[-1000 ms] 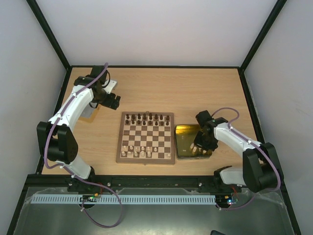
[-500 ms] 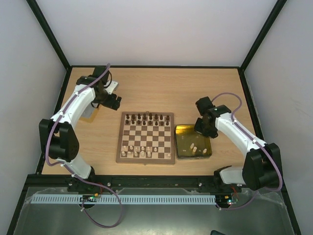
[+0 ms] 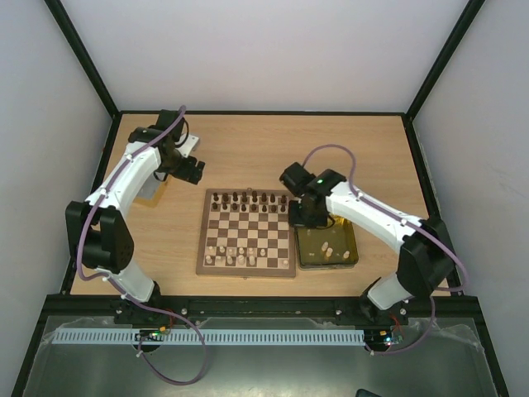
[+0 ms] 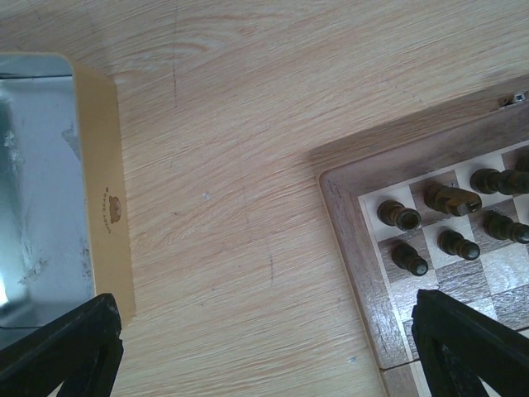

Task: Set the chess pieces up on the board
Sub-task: Place the chess piece on the chessboard.

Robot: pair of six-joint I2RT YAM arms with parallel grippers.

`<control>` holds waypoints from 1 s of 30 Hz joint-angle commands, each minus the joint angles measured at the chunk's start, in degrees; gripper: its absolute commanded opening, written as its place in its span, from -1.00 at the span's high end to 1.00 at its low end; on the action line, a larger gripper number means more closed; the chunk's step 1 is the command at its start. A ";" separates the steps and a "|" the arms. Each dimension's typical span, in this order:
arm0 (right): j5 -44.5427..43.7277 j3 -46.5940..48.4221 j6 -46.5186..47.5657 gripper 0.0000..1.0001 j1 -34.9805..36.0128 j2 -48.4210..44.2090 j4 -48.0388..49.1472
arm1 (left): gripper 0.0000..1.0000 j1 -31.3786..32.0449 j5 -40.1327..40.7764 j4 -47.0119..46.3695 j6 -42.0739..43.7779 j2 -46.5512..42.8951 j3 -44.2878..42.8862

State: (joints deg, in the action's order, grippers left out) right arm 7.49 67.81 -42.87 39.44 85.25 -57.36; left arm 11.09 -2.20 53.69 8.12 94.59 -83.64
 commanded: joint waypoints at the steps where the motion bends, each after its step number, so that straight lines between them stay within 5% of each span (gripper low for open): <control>1: -0.47 1.58 -0.59 0.96 4.58 3.48 -1.39 | -0.90 0.33 1.39 0.49 -0.82 -2.56 0.06; 11: 0.34 2.50 -0.19 0.96 12.36 9.50 0.90 | -0.91 0.16 1.67 -0.13 -0.91 -5.08 2.28; 30: 2.60 4.35 1.53 0.96 16.29 15.39 3.07 | -0.91 -0.02 0.88 -0.09 -1.09 -5.20 2.03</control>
State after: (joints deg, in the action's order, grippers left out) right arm 9.85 69.95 -42.28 54.81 99.92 -54.37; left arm 11.07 -1.08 53.28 7.44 90.67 -81.73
